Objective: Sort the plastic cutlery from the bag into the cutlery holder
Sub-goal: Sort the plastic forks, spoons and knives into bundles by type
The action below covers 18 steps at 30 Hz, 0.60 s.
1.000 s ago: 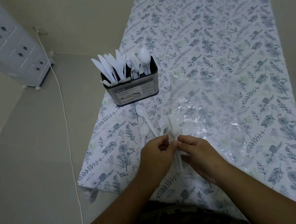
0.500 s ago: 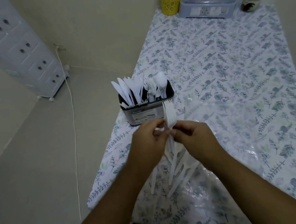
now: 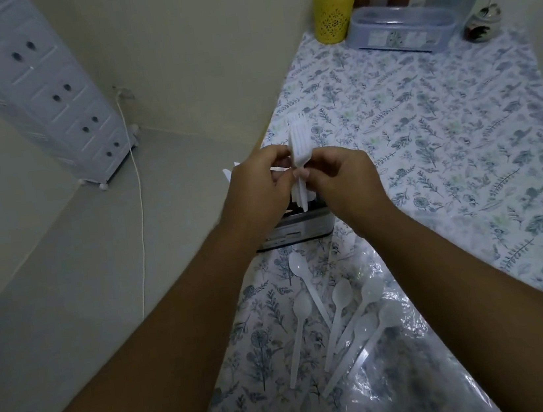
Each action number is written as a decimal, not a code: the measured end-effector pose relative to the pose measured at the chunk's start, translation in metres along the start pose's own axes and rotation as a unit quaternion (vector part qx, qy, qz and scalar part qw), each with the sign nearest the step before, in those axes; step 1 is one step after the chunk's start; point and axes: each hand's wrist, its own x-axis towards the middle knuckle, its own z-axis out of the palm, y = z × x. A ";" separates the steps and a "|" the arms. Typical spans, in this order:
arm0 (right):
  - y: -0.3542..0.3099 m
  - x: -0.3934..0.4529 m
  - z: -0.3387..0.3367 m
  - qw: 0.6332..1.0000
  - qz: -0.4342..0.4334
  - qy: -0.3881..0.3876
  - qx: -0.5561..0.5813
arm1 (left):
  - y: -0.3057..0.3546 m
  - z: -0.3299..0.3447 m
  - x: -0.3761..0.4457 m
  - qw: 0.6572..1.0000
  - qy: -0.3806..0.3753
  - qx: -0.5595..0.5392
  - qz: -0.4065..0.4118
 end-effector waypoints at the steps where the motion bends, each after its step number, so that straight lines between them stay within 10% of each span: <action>1: 0.001 0.001 0.001 1.000 0.000 0.002 -0.001 | -0.002 0.001 0.001 1.000 0.001 -0.008 -0.003; 18: 0.014 -0.016 0.001 0.955 -0.086 0.020 -0.283 | -0.015 0.007 -0.004 0.970 -0.101 0.221 -0.010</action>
